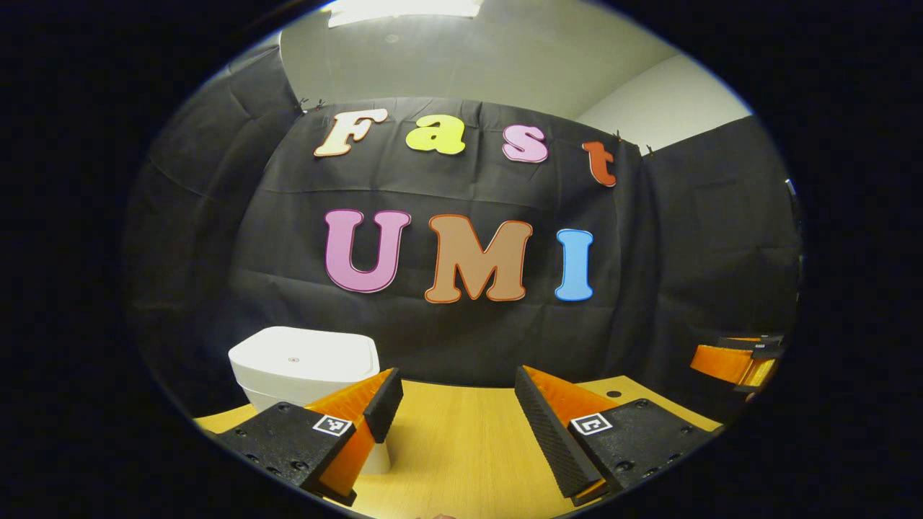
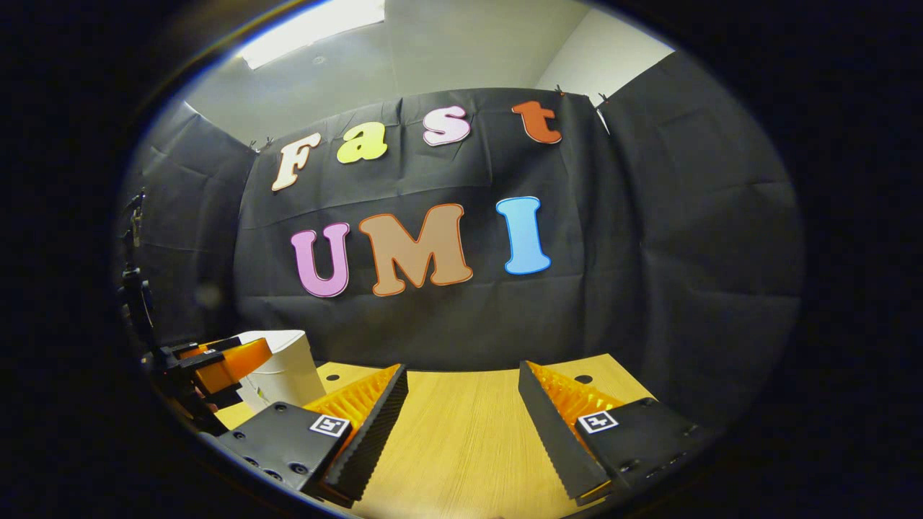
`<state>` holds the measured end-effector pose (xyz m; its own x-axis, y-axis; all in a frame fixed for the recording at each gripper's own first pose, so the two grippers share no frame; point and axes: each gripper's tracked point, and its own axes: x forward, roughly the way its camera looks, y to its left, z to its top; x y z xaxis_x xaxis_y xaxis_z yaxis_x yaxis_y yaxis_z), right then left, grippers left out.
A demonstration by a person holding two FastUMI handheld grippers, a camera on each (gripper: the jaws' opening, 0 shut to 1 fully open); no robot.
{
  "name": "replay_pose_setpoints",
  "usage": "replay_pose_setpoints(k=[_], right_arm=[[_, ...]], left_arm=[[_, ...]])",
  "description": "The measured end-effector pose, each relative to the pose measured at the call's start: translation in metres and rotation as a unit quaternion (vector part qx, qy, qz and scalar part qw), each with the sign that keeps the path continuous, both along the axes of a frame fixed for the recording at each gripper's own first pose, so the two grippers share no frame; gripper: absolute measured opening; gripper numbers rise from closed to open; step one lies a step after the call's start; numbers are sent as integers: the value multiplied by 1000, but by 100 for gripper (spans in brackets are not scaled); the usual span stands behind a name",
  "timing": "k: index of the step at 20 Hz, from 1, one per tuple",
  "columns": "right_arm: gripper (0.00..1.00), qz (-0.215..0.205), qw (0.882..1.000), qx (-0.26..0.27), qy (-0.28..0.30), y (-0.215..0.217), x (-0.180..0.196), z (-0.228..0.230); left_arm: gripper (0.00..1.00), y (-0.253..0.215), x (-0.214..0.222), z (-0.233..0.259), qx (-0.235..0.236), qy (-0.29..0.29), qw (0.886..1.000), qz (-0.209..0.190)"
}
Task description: Press the lid of the desktop garbage bin to open it, pick up the crumpled paper on the desktop and throw it into the bin, then pick up the pop can on the desktop and drop it into the bin, and finally close the garbage bin lid.
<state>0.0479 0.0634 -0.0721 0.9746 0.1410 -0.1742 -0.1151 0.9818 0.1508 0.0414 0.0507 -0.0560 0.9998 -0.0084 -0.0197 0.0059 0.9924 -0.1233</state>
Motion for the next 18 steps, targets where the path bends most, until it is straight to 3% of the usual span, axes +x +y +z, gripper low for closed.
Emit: replay_pose_setpoints(k=[7, 18], right_arm=[[99, -23, 1000, -10, -11, -23, -8, 9], [99, -17, 1000, -10, -9, -21, -12, 11]], left_arm=[[93, 2, 13, 13, -1, -5, 1000, 2], [93, -8, 21, 38, 55, -35, 997, -28]])
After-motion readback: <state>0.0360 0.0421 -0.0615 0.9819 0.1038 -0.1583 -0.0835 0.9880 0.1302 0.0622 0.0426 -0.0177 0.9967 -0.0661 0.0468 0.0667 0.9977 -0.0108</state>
